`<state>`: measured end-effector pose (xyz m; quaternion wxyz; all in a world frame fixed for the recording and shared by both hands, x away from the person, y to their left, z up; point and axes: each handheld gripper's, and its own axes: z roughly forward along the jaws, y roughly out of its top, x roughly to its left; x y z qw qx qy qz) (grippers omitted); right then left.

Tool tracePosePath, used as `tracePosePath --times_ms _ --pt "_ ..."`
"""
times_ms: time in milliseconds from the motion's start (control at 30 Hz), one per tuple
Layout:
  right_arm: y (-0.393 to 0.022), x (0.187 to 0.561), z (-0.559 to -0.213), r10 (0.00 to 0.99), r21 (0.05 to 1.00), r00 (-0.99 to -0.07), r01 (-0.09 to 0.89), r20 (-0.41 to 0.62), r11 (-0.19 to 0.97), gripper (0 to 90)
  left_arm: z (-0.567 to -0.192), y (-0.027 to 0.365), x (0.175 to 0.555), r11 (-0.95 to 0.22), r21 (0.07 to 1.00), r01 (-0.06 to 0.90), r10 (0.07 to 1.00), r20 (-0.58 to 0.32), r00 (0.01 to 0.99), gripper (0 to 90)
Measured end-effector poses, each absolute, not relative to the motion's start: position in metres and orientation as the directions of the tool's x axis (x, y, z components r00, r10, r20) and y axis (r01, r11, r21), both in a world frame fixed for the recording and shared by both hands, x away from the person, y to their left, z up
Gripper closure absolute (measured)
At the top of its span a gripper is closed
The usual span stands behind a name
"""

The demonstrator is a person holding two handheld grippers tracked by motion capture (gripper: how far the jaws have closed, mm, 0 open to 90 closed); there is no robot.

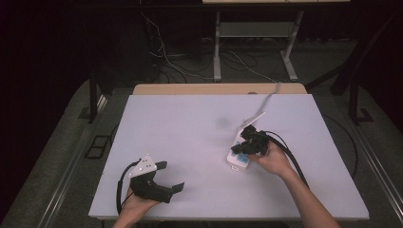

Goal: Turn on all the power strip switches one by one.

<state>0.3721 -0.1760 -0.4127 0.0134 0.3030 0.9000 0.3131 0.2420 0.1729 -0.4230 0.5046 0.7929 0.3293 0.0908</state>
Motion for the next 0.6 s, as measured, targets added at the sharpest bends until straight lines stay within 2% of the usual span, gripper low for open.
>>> tracePosePath --times_ms 300,600 --pt "-0.183 0.378 -0.412 0.546 0.573 -0.810 0.557 0.214 0.602 90.0 -0.424 0.176 0.245 -0.268 0.858 0.437 0.616 -0.196 0.763 0.0" --pt "-0.198 0.379 -0.396 0.548 0.617 -0.797 0.570 0.256 0.542 90.0 -0.424 0.175 0.244 -0.265 0.859 0.439 0.615 -0.199 0.763 0.0"
